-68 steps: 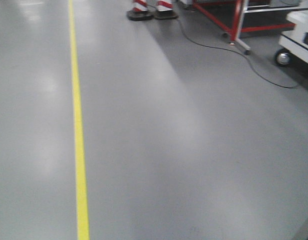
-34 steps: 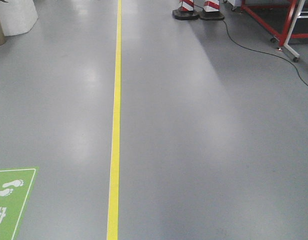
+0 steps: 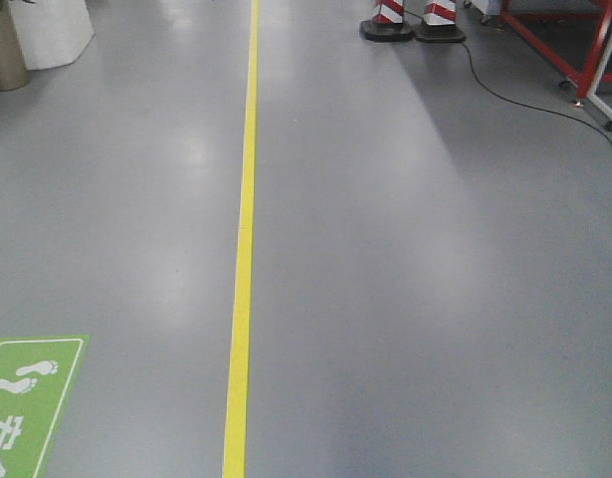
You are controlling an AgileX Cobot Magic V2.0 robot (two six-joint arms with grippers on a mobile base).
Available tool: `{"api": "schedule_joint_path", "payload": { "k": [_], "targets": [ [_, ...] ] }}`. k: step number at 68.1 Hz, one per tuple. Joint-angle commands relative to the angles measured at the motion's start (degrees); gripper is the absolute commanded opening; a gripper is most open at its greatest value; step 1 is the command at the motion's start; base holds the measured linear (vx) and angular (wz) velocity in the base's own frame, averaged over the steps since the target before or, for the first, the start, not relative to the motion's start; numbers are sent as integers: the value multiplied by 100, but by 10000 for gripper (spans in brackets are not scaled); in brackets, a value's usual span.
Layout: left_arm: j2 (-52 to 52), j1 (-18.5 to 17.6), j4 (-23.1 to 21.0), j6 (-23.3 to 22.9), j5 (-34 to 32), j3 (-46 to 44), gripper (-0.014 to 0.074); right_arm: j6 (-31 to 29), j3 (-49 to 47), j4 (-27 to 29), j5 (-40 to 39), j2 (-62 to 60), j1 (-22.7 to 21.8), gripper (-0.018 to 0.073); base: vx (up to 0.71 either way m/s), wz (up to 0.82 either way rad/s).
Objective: Move and align brake pads A on conveyor
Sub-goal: 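Drive along the yellow floor line carrying both brake pads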
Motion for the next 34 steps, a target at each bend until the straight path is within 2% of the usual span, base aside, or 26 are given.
{"api": "schedule_joint_path", "payload": {
  "k": [1, 17, 34],
  "targets": [
    [62, 1, 90, -11, -528, -164, -6, -45, -161, -2, -516, 63, -43, -12, 17, 15],
    [62, 1, 90, -11, -528, -164, -6, -45, -161, -2, -505, 63, -43, -12, 24, 17],
    [62, 1, 90, -11, -528, -164, -6, -45, -161, -2, -505, 63, -43, -12, 37, 16]
  ]
}}
